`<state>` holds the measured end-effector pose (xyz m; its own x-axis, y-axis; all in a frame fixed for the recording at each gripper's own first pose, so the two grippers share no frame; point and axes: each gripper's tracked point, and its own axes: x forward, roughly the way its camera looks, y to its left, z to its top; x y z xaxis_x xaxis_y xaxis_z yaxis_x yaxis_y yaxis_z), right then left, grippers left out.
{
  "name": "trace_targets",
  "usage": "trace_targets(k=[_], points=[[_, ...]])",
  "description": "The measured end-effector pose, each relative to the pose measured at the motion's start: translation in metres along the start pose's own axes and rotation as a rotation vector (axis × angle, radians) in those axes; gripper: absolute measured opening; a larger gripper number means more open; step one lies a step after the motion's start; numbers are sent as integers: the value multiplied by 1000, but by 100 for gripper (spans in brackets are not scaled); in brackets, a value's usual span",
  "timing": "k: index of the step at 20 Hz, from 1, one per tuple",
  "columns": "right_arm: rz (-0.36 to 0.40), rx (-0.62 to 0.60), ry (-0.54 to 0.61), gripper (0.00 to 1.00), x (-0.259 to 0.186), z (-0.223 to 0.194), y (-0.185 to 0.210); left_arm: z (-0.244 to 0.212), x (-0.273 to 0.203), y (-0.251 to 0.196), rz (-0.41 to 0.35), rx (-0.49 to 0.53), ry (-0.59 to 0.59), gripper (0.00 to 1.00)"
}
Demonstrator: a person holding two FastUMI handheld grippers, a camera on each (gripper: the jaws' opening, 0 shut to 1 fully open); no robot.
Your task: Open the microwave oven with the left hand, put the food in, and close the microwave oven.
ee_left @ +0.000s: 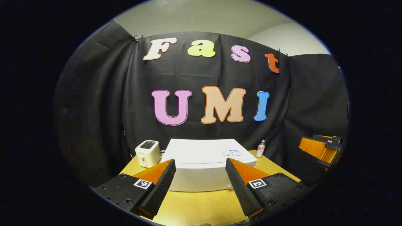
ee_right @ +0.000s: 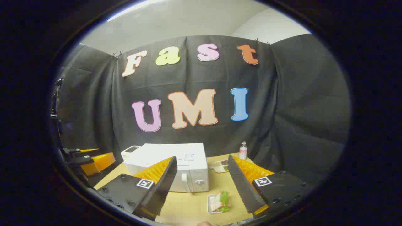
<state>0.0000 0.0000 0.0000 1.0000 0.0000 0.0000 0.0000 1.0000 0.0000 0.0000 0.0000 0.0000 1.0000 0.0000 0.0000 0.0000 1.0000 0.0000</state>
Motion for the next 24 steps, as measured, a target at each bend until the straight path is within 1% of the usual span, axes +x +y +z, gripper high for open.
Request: trace_targets(k=[1,2,3,4,5,7,10,11,12,13,14,15,17,19,20,22,23,24], points=[[-7,2,8,93,5,-3,-8,-2,4,-4,3,-3,6,94],[-9,11,21,93,9,-6,-14,-1,8,-8,11,-5,12,96],[-6,19,35,93,14,-11,-20,-2,10,-13,20,-9,14,96],[-3,26,45,93,19,-13,-25,-2,12,-18,23,-17,13,94],[-1,32,52,93,22,-15,-33,-2,15,-26,27,-27,14,96],[-2,40,73,93,30,-21,-47,-7,22,-38,38,-47,32,96],[27,36,92,93,42,-26,-59,-14,26,-50,69,-54,52,96],[38,31,101,93,46,-31,-63,-18,27,-52,80,-52,61,94],[48,29,110,93,49,-34,-66,-20,28,-55,89,-51,69,96],[61,29,119,93,53,-36,-69,-21,29,-57,98,-51,73,96],[71,30,126,93,57,-38,-71,-24,30,-60,107,-53,78,92],[81,31,136,93,61,-40,-74,-26,31,-63,116,-53,83,96],[97,31,148,93,67,-44,-79,-28,34,-67,131,-47,88,96],[112,31,157,93,73,-46,-85,-39,40,-76,119,-41,111,95],[121,31,161,99,76,-46,-87,-47,43,-82,110,-40,133,96],[132,28,175,100,80,-50,-92,-65,51,-90,93,-42,175,96],[136,27,184,100,82,-52,-95,-75,55,-94,88,-48,194,99],[140,24,189,100,83,-53,-97,-85,58,-98,83,-55,217,96]])
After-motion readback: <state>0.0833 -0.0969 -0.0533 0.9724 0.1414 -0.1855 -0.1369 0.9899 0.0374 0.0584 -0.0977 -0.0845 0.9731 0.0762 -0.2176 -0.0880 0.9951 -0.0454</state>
